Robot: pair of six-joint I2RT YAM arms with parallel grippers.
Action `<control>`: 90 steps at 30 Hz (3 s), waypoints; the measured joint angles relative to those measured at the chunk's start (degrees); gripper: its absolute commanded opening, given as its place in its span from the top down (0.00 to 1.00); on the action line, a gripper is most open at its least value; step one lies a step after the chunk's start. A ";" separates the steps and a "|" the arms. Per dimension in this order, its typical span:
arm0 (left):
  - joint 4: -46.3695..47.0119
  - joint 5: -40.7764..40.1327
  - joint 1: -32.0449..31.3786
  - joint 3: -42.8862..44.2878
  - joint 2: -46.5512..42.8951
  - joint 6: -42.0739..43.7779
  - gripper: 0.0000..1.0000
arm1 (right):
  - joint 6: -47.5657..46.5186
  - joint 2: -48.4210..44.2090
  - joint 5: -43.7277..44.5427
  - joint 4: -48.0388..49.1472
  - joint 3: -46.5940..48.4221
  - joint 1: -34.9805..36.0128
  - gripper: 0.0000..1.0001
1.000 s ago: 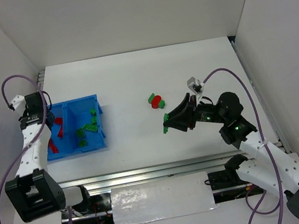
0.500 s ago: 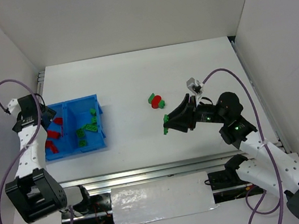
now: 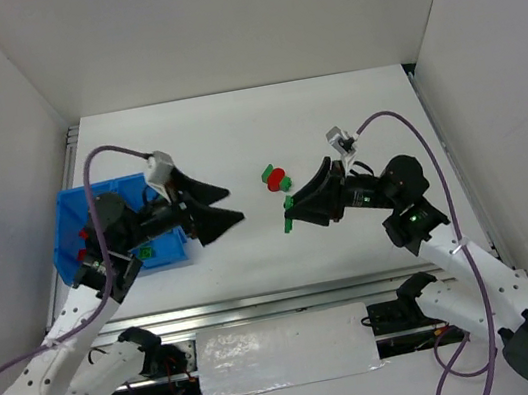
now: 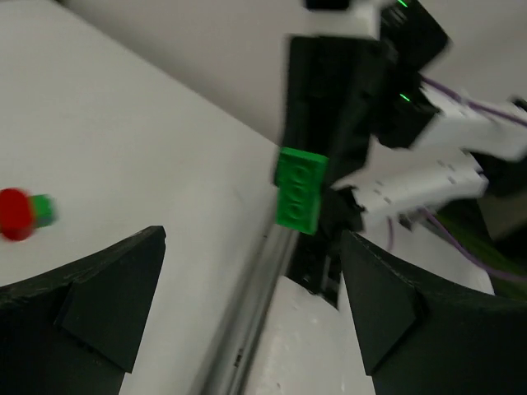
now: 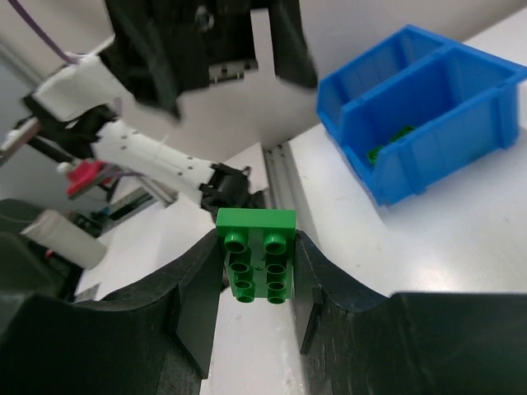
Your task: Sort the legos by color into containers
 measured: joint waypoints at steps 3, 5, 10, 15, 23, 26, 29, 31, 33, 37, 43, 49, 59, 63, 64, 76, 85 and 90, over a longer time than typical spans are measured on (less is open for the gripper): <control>2.49 1.97 -11.89 0.46 1.88 1.49 0.00 | 3.78 0.15 -2.34 5.51 -0.09 0.15 0.99; 3.78 2.82 -17.11 1.31 4.70 2.56 0.00 | 5.88 0.11 -3.54 9.14 -0.09 0.48 1.00; 5.40 2.49 -23.43 3.08 11.39 4.22 0.00 | 8.96 -0.87 -4.83 13.44 -0.09 1.03 1.00; 7.45 2.54 -24.94 3.82 14.40 4.11 0.08 | 9.92 -1.51 -5.18 14.93 -0.09 1.33 1.00; 10.95 3.34 -25.31 7.08 16.68 3.17 0.67 | 10.10 -1.22 -4.52 15.21 -0.11 2.12 1.00; 11.34 3.76 -25.18 7.13 16.85 2.60 0.96 | 9.22 -1.33 -4.15 15.74 -0.11 2.14 0.98; 11.30 3.98 -25.07 7.13 16.94 2.64 1.00 | 8.68 -1.42 -3.93 15.34 -0.09 2.14 0.98; 11.34 4.13 -25.05 7.13 16.96 2.64 1.00 | 8.11 -1.70 -3.69 14.82 -0.09 2.14 0.95; 11.39 4.13 -25.05 7.13 16.96 2.67 1.00 | 7.65 -2.03 -3.43 14.38 -0.09 2.16 0.84; 11.19 3.98 -25.05 7.13 16.96 2.93 1.00 | 6.99 -2.25 -2.93 13.73 -0.09 2.29 0.61; 9.35 1.84 -24.48 7.10 17.00 4.39 1.00 | 5.51 -4.04 -0.17 11.67 -0.07 2.78 0.00; 9.35 2.78 -23.08 6.43 15.87 4.17 1.00 | 2.64 -4.87 6.23 7.08 -0.07 2.78 0.00; -9.53 -19.30 0.74 5.38 10.34 2.12 1.00 | -1.33 -9.38 27.02 -7.93 0.02 2.71 0.00; -22.84 -42.91 7.28 7.23 12.70 -0.81 0.99 | -1.79 -10.34 30.05 -10.12 0.02 2.64 0.00; -25.14 -47.32 8.44 7.23 13.51 -1.97 0.96 | -1.92 -10.32 30.23 -10.32 0.02 2.62 0.00; -32.11 -62.40 14.60 7.98 27.61 -6.64 0.00 | -3.41 -7.02 31.89 -13.29 0.07 2.62 0.00; -30.27 -52.22 14.64 7.54 13.92 -4.28 0.00 | -3.41 16.31 41.27 -25.29 12.55 2.62 0.00; -28.74 -36.65 14.40 5.05 3.58 0.57 0.00 | -4.90 33.35 48.04 -33.29 22.99 2.62 0.00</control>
